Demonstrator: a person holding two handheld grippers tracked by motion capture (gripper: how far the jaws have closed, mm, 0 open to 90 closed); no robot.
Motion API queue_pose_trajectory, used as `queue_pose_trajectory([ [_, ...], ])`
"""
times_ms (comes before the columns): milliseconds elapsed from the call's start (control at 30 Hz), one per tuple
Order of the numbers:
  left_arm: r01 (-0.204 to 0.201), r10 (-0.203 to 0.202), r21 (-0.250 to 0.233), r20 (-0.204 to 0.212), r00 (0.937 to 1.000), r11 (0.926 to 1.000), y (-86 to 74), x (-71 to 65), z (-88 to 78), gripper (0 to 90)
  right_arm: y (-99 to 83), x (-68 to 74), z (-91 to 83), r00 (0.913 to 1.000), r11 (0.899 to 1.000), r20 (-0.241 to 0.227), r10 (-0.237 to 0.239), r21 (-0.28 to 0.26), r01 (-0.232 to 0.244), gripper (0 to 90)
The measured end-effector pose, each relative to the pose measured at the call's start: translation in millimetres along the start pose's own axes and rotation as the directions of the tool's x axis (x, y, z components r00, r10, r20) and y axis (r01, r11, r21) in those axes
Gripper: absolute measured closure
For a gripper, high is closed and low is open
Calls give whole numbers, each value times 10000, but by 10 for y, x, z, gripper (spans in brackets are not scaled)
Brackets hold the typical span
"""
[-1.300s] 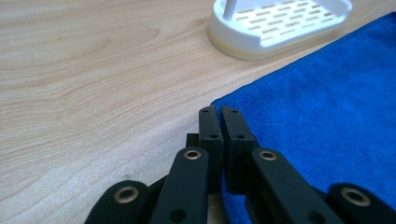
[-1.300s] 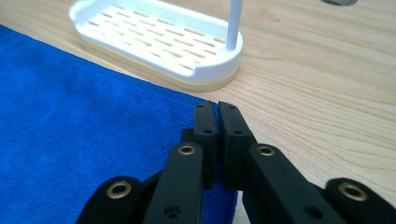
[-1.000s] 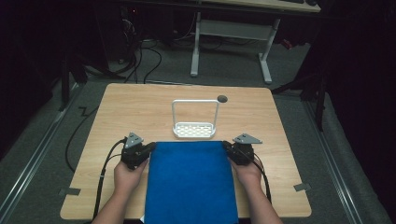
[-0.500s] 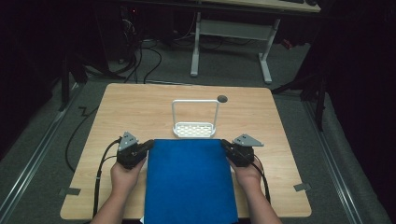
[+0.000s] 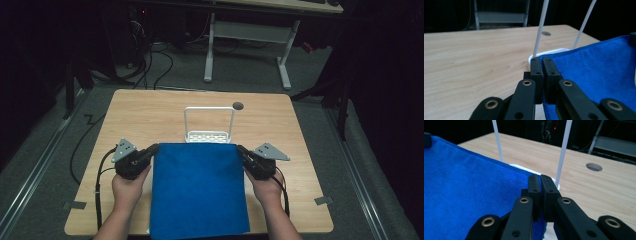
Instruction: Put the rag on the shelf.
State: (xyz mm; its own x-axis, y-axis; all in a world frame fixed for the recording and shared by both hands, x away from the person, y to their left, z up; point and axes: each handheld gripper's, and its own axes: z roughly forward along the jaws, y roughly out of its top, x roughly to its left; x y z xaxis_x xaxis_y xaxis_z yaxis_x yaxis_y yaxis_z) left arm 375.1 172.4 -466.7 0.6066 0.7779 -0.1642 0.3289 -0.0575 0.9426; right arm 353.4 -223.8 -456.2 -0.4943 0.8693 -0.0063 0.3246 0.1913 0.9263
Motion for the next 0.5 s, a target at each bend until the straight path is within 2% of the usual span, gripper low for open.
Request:
queue_pose_trajectory([
  [133, -76, 79, -361, 100, 9999, 9993, 77, -59, -68, 881, 47, 10, -64, 10000, 9996, -4, 60, -263, -60, 877],
  [200, -275, 283, -589, 117, 9995, 9979, 142, -114, -130, 881, 109, 29, -139, 10000, 9981, -17, 44, -609, -44, 876],
  [333, -311, 327, -945, 160, 9993, 9950, 210, -168, -201, 881, 178, 57, -219, 10000, 9958, 12, -47, -917, 48, 877],
  [433, -588, 609, -1307, 121, 9981, 9897, 291, -243, -285, 881, 262, 108, -317, 9999, 9906, -8, -161, -1359, 159, 876],
  [467, -588, 609, -1307, 121, 9981, 9897, 291, -243, -285, 881, 262, 108, -317, 9999, 9906, -8, -161, -1359, 159, 876],
  [500, -629, 656, -1518, 128, 9978, 9864, 328, -275, -328, 881, 311, 137, -374, 9998, 9866, -6, -211, -1618, 207, 876],
])
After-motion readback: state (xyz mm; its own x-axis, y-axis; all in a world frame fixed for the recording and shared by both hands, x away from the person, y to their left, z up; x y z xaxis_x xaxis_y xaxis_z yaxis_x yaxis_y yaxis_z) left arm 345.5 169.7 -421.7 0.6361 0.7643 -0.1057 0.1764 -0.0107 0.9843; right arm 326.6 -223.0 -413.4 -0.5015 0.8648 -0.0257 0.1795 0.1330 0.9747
